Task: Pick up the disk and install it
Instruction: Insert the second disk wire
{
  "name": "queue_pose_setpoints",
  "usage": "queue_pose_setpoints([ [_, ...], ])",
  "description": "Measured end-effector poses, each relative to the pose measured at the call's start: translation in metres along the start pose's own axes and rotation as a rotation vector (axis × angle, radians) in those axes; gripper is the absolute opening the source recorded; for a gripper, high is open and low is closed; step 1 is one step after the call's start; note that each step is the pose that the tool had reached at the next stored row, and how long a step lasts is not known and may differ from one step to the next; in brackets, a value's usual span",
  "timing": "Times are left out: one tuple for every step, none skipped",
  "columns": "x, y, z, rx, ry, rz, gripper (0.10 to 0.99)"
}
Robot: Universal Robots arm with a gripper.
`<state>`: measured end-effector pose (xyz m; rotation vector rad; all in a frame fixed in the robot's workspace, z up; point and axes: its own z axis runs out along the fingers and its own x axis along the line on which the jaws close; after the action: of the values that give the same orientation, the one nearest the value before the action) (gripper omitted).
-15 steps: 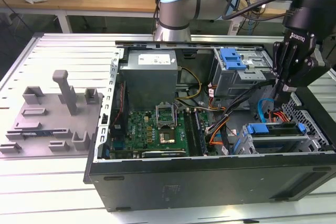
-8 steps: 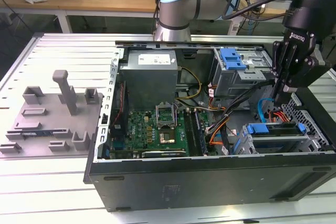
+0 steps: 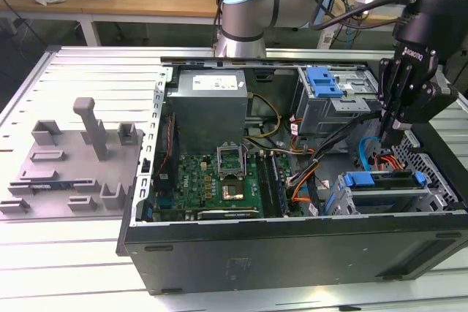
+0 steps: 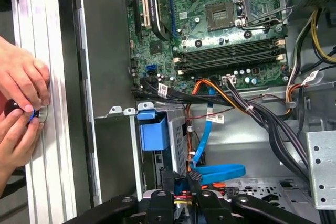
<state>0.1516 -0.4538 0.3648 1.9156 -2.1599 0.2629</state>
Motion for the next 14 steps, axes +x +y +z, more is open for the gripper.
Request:
queue_pose_setpoints([
  [0.0001, 0.0000, 0.0001, 0.000, -0.0039, 0.000, 0.227],
  [0.0001, 0.0000, 0.0002, -0.001, -0.0072, 0.000, 0.165],
  [0.0003, 0.0000, 0.0003, -0.001, -0.0105, -0.001, 0.161],
  [0.0004, -0.0001, 0.0004, -0.001, -0.0134, -0.001, 0.161],
  [0.0005, -0.0001, 0.0004, -0.002, -0.0149, -0.001, 0.161],
  [0.0005, -0.0001, 0.0005, -0.002, -0.0159, -0.001, 0.161],
  [0.0005, -0.0001, 0.0005, -0.002, -0.0160, -0.001, 0.161],
  [0.0005, -0.0001, 0.0005, -0.002, -0.0160, -0.001, 0.161],
  [0.0006, -0.0001, 0.0005, -0.002, -0.0160, -0.001, 0.161],
  [0.0013, -0.0002, 0.0007, -0.002, -0.0169, -0.001, 0.161],
  [0.0046, -0.0006, 0.0017, -0.003, -0.0239, -0.001, 0.161],
  [0.0065, -0.0008, 0.0023, -0.003, -0.0289, -0.002, 0.161],
  [0.0085, -0.0011, 0.0029, -0.003, -0.0340, -0.002, 0.161],
  [0.0116, -0.0015, 0.0039, -0.004, -0.0420, -0.004, 0.161],
])
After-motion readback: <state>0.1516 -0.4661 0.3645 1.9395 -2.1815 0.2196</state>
